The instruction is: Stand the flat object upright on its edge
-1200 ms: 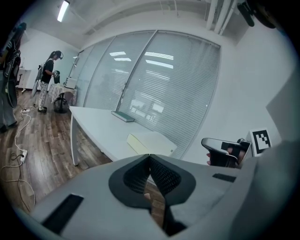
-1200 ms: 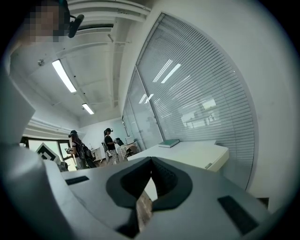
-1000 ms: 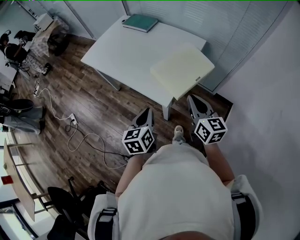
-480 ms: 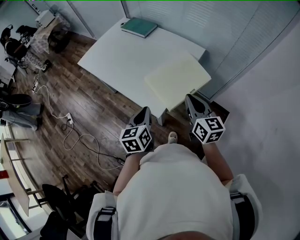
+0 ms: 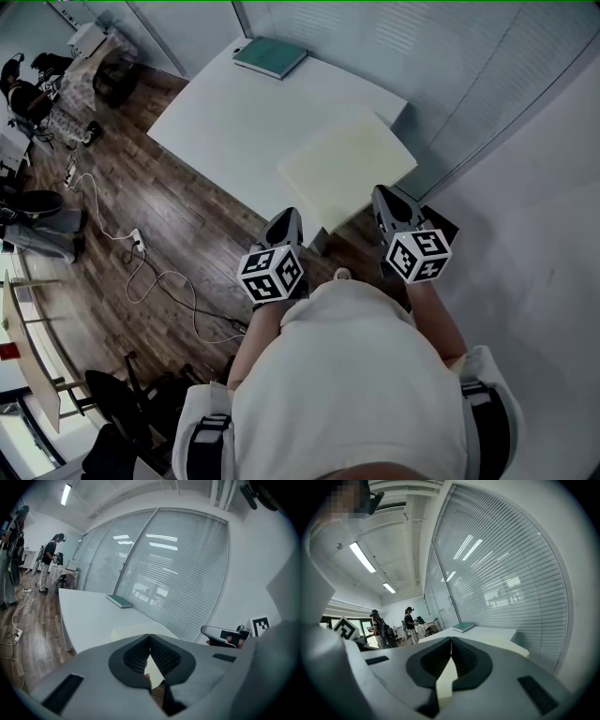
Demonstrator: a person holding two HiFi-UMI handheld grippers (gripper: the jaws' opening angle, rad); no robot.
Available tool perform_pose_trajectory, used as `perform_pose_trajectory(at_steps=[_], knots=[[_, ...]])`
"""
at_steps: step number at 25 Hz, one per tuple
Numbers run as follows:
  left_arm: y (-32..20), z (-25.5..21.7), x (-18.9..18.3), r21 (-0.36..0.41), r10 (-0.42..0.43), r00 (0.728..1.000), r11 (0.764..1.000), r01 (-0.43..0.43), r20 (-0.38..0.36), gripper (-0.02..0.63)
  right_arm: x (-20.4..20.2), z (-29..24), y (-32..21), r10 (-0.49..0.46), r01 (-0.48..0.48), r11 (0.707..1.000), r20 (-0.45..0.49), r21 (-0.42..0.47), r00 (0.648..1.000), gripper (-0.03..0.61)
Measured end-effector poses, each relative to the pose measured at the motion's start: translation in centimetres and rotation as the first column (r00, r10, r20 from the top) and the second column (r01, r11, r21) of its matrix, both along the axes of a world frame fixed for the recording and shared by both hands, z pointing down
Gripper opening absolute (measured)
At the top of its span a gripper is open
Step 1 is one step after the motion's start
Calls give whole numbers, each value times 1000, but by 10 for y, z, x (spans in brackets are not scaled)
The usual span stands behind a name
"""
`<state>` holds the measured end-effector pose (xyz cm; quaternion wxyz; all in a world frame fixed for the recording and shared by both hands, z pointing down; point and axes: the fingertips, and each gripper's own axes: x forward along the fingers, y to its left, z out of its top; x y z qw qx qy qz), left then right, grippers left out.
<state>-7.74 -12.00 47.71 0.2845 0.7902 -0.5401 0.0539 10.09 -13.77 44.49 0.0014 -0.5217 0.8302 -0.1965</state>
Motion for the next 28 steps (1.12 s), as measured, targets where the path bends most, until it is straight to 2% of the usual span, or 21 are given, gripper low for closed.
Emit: perform_pose_trajectory(at_steps=[7,17,25,28], knots=[[-16,2,14,1,3,1000,1000,-3,-1,21,30,17,-19,29,-27,998,43,-52,999,18],[-25,17,26,-22,2,1000,1000,-3,-22,21,60,69,-33,63,-42,988,137,-146,989,18],[-26,27,29,-46,7,1000,999,-7,-4,21,85,114,-41,157,-76,962,303,-262,940,20],[-28,27,30,-54,6,1000,999,-6,0,21,90,124,-46,176,-64,953,371,-295,912,20]])
